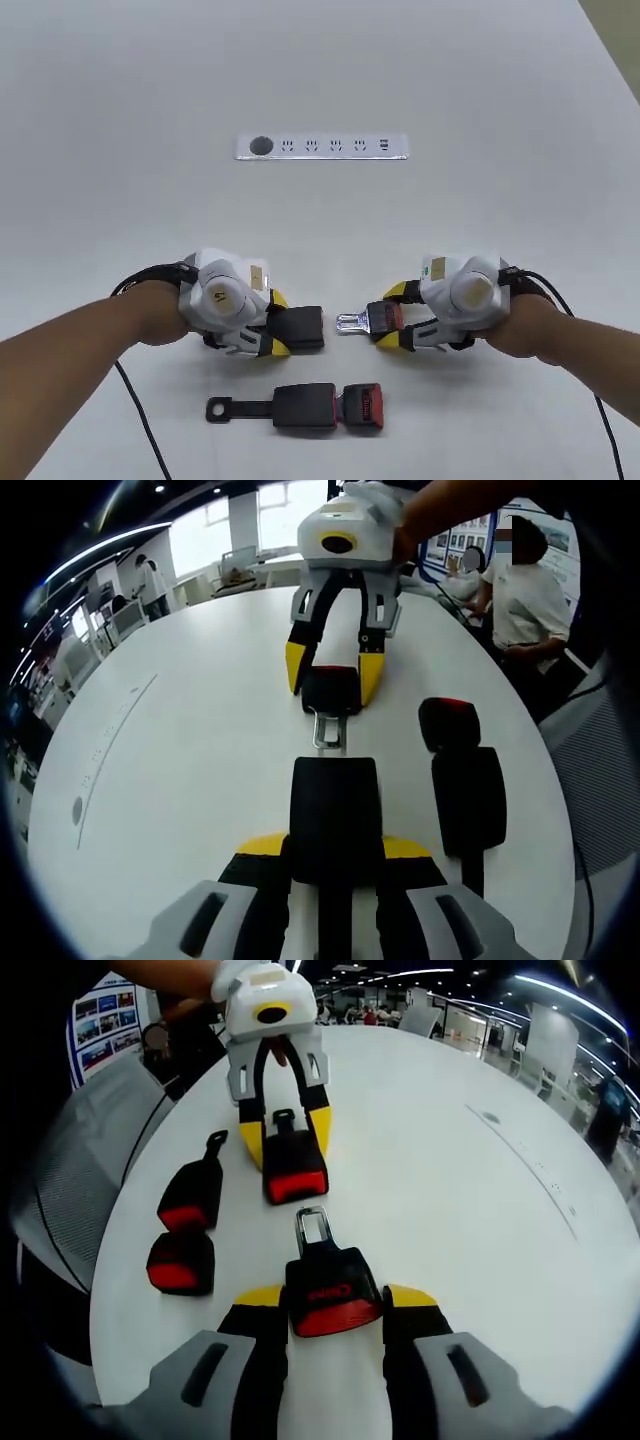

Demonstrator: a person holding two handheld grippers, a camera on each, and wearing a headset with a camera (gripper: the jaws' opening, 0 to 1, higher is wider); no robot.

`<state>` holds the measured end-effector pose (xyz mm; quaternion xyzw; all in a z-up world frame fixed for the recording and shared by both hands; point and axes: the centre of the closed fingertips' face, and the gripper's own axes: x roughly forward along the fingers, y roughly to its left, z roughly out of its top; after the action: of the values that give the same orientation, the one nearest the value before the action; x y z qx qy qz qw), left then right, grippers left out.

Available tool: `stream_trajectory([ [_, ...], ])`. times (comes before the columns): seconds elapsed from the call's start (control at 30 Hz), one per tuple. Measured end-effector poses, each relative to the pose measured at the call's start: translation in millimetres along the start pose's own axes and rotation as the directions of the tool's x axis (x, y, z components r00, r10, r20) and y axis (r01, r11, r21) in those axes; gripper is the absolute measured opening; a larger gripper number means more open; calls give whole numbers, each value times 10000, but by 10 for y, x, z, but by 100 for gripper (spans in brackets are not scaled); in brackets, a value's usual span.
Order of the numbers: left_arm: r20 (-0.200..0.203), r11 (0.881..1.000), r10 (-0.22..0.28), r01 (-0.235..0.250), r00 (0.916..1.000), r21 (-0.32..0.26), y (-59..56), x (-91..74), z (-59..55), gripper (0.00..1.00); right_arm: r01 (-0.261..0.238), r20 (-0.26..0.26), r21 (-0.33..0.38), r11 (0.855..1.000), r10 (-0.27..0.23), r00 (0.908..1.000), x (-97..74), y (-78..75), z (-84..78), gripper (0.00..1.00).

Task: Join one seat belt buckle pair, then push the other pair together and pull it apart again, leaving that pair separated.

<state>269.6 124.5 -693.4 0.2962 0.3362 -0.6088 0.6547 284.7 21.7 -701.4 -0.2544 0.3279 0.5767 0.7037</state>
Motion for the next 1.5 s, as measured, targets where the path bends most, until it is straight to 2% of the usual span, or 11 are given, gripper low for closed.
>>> stream_trajectory([
  [0.23,-61,10000,1,-1,10000,2,-7,7,0,34,-115,144,-83,9999,116,9998,119,68,79,35],
  [0.3,-54,10000,0,0,10000,9,-7,9,-1,34,-123,168,-83,9999,124,9998,145,48,88,35],
  [0.57,-16,10000,-20,20,10000,26,-4,8,-4,34,-168,191,-82,9998,170,9997,129,80,99,35],
  [0.63,-29,10000,-58,58,10000,61,-3,12,-6,34,-214,243,-126,9997,217,9995,154,112,134,35],
  [0.67,-64,9999,-80,81,9999,98,-5,15,-2,34,-383,388,-196,9991,390,9985,177,171,206,35],
  [0.7,-112,9998,-105,106,9999,149,-9,13,-4,34,-229,321,-223,9995,236,9992,200,163,219,35],
  [0.8,-55,9999,-107,108,9999,103,-5,12,-4,34,-233,291,-240,9994,240,9993,195,98,175,35],
  [1.33,-160,9997,-143,147,9998,219,3,15,17,33,-17,164,99,10000,15,9999,165,127,236,34],
  [1.5,-204,9996,-162,167,9997,238,7,22,13,33,102,272,230,9997,-108,9996,263,189,337,34],
])
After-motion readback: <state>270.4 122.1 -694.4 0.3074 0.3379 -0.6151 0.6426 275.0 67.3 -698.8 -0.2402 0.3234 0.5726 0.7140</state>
